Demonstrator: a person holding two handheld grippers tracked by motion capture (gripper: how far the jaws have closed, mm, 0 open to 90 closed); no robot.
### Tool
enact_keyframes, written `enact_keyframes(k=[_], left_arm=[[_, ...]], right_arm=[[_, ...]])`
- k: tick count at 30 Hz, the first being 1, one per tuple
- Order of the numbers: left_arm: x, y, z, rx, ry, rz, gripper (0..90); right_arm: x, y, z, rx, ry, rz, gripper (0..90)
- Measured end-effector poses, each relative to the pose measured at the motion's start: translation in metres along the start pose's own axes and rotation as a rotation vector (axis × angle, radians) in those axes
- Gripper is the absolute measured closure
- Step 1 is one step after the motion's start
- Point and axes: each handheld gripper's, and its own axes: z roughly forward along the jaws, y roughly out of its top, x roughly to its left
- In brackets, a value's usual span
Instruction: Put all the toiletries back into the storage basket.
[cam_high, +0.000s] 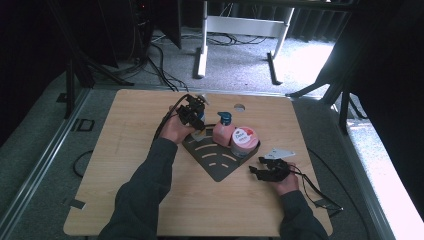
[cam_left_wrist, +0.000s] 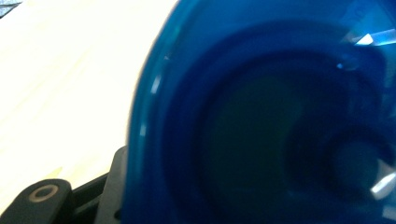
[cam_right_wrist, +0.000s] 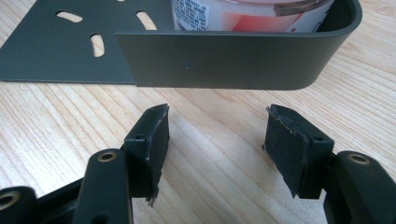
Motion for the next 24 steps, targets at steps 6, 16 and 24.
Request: enact_keyframes(k=[6, 16, 24], left_arm=[[0.0, 0.004, 0.01, -0.003, 0.005, -0.001, 55.1], [-0.003, 0.01, 0.022, -0.017, 0.02, 0.007, 55.0], [-0.002, 0.013, 0.031, -0.018, 0.017, 0.004, 55.0]], right_arm=[[0.0, 0.0, 0.0, 0.0, 0.0, 0.0, 39.7], [0.0, 0.0, 0.0, 0.0, 0.0, 0.0, 39.7], [0.0, 0.0, 0.0, 0.0, -0.001, 0.001, 39.7]])
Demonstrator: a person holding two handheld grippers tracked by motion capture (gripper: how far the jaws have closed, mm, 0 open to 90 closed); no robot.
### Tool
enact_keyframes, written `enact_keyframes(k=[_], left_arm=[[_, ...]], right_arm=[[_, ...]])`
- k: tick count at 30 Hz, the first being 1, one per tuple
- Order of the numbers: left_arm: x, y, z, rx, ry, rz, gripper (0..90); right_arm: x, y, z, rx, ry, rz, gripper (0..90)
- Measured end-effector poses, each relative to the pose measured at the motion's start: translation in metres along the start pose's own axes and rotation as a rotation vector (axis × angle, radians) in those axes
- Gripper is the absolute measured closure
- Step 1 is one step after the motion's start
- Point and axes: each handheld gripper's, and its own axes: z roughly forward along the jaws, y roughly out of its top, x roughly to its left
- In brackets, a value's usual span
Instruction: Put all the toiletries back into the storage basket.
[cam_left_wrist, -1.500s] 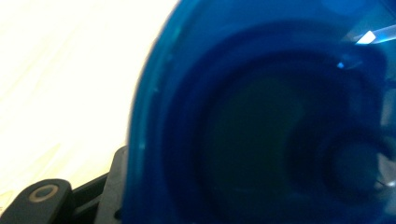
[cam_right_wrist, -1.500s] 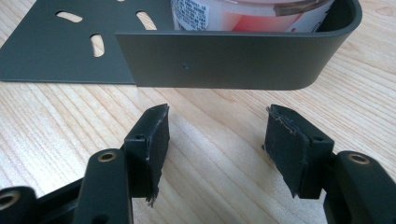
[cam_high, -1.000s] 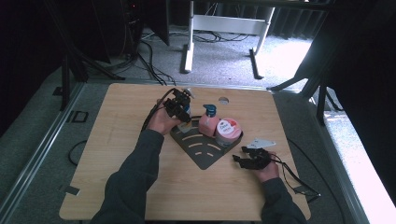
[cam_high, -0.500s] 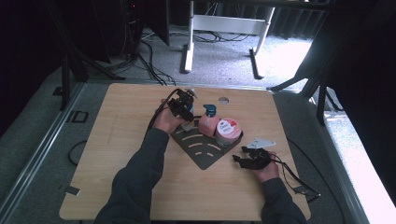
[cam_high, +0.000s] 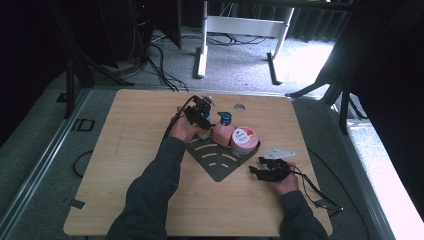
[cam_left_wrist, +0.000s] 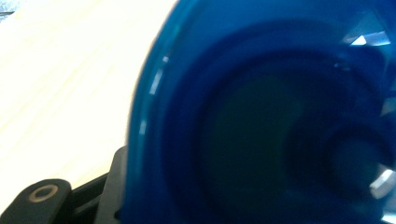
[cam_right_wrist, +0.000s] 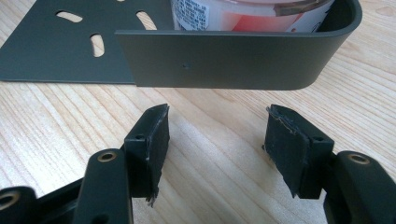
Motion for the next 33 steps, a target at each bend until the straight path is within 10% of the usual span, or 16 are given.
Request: enact_keyframes(k=[33], left_arm=[[-0.003, 0.014, 0.015, -0.021, -0.008, -0.02, 54.0]], right_arm=[[0.0, 0.0, 0.0, 0.0, 0.002, -0.001, 39.6]])
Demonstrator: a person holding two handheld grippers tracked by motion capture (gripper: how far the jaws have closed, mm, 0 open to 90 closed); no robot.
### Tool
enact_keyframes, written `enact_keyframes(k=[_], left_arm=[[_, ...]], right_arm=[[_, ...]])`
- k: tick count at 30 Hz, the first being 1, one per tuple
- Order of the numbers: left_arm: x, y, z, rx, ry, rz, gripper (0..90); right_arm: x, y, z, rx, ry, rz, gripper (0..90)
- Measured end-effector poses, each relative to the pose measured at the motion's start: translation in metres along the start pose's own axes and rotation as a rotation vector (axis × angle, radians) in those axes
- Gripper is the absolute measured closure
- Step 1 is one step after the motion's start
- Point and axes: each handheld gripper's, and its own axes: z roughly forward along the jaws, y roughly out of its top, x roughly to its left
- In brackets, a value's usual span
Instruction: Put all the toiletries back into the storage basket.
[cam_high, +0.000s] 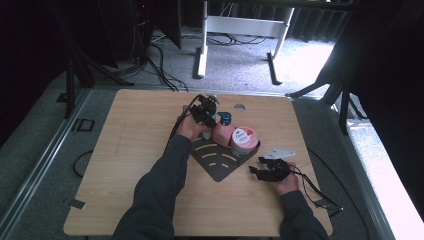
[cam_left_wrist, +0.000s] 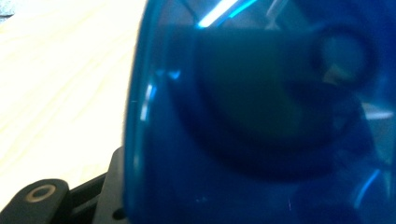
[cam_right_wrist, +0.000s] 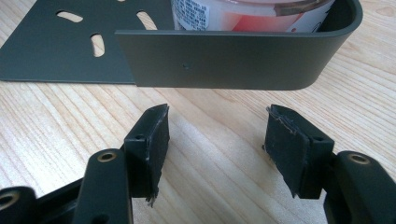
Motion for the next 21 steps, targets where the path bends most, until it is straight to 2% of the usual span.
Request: enact_keyframes(k=[8, 16, 21], left_arm=[[0.0, 0.0, 0.002, -0.025, 0.0, -0.006, 52.8], [0.001, -0.005, 0.004, -0.02, 0.031, -0.017, 42.3], [0.003, -0.011, 0.006, -0.012, 0.023, -0.032, 39.0]], right_arm=[[0.0, 0.0, 0.0, 0.0, 0.001, -0.001, 39.6], [0.0, 0.0, 0.0, 0.0, 0.0, -0.002, 39.6], [0.0, 0.0, 0.0, 0.0, -0.001, -0.002, 39.6]])
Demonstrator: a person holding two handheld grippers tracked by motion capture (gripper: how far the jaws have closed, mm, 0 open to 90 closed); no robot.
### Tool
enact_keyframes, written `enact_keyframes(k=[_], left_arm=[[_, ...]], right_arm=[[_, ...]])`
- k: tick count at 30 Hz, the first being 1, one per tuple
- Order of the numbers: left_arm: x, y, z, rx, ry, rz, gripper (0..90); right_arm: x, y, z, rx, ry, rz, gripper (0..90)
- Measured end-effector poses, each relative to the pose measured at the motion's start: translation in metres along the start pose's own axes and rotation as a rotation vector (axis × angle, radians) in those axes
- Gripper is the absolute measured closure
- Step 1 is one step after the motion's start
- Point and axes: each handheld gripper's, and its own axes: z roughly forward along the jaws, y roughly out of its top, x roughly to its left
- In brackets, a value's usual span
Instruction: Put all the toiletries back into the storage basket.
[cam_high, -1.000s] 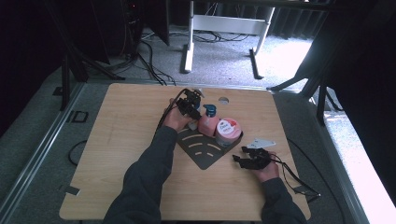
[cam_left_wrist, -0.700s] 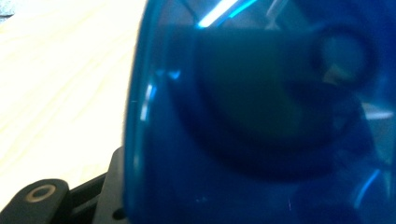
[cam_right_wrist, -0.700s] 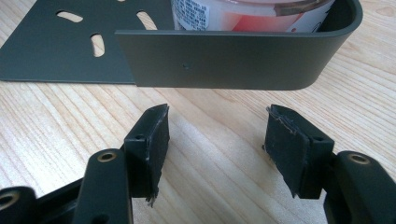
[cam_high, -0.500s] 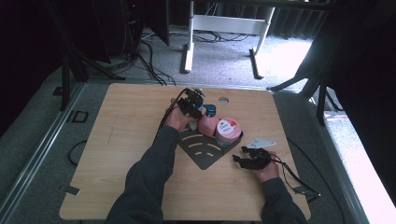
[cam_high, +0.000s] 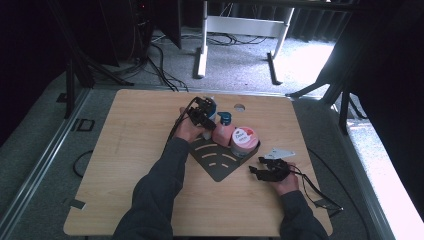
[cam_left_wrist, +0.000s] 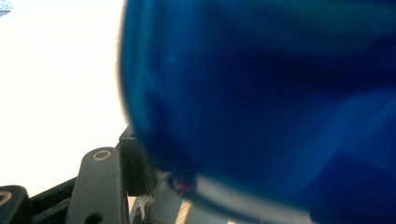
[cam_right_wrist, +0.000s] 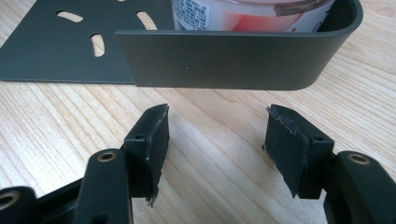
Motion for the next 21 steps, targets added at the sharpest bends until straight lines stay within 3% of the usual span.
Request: enact_keyframes(k=[10, 21], left_arm=[[0.002, -0.003, -0.017, -0.023, -0.008, 0.006, 38.7], [0.009, -0.014, -0.04, -0.036, -0.073, 0.002, 34.7]], right_arm=[[0.001, 0.0, 0.0, 0.0, 0.0, 0.003, 39.6], [0.001, 0.0, 0.0, 0.0, 0.0, 0.003, 39.6]])
